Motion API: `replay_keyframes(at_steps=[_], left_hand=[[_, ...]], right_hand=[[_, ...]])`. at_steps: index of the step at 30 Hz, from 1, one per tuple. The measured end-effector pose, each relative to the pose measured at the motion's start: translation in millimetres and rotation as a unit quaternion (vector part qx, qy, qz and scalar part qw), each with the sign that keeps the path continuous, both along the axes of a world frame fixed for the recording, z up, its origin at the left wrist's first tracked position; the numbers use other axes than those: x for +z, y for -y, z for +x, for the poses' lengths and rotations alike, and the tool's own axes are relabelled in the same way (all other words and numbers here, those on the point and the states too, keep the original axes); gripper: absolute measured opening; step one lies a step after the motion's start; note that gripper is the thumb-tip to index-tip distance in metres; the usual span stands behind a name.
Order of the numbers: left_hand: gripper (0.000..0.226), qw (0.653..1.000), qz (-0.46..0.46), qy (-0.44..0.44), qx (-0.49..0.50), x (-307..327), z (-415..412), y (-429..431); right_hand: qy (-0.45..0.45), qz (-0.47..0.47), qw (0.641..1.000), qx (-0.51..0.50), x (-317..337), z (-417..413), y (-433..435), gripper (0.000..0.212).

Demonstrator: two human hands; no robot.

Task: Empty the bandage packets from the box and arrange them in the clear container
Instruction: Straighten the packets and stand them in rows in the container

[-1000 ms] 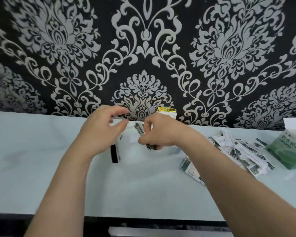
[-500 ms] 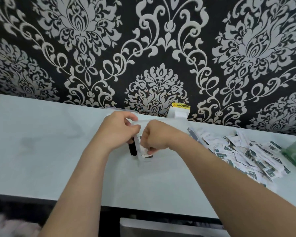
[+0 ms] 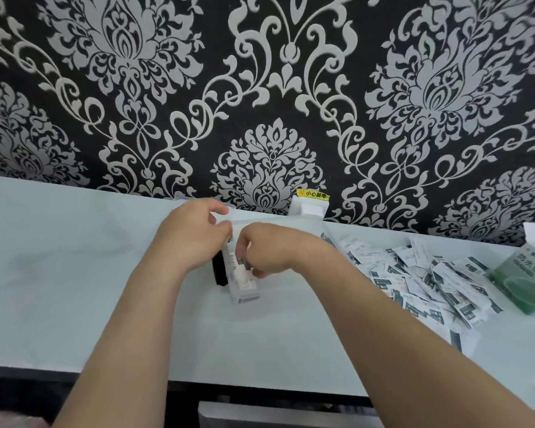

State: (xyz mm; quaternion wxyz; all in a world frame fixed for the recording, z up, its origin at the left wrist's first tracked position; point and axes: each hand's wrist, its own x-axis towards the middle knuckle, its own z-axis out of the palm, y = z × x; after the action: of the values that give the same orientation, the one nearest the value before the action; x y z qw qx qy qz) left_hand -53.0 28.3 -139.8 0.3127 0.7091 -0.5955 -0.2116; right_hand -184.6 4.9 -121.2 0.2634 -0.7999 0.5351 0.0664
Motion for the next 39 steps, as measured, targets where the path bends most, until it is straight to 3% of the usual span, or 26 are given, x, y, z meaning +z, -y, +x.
replay_keyframes(at_steps=[2, 4, 8, 10, 12, 15, 18, 21, 23, 27, 33, 39], left_hand=[[0.027, 0.997, -0.053, 0.018, 0.051, 4, -6, 3], [0.024, 0.990, -0.119, -0.001, 0.078, 11, -14, 2], [0.025, 0.971, -0.222, -0.080, 0.036, 32, -54, -2], [0.023, 0.967, -0.240, -0.091, -0.002, 37, -80, -5], [0.022, 0.965, -0.240, -0.085, -0.062, 37, -106, -6], [0.023, 0.958, -0.203, -0.024, -0.201, 26, -151, -13], [0.028, 0.932, -0.169, 0.090, -0.307, 3, -202, -19], [0.026, 0.922, -0.122, 0.172, -0.324, -17, -226, -12], [0.038, 0.913, -0.067, 0.229, -0.331, -28, -232, -5], [0.079, 0.890, 0.011, 0.324, -0.322, -40, -245, -5], [0.064, 0.926, 0.033, 0.275, -0.258, -40, -253, -3], [0.053, 0.934, 0.037, 0.262, -0.239, -41, -258, -3]], right_hand=[[0.107, 0.015, 0.993, -0.054, 7, -18, 3, 0.024], [0.243, 0.043, 0.962, -0.116, 22, -42, 0, 0.022], [0.422, 0.015, 0.890, -0.171, 52, -120, -14, 0.016], [0.400, -0.041, 0.891, -0.212, 51, -159, -22, 0.014], [0.311, -0.097, 0.911, -0.254, 37, -195, -28, 0.010], [0.215, -0.127, 0.929, -0.272, 3, -231, -31, 0.009], [0.106, -0.111, 0.960, -0.235, -18, -250, -32, 0.024], [-0.010, -0.066, 0.980, -0.190, -22, -261, -34, 0.061], [-0.014, -0.053, 0.982, -0.178, -22, -268, -35, 0.074], [0.005, -0.056, 0.983, -0.175, -30, -286, -31, 0.072], [0.029, -0.053, 0.985, -0.163, -41, -288, -28, 0.064], [0.064, -0.060, 0.980, -0.180, -41, -288, -27, 0.055]])
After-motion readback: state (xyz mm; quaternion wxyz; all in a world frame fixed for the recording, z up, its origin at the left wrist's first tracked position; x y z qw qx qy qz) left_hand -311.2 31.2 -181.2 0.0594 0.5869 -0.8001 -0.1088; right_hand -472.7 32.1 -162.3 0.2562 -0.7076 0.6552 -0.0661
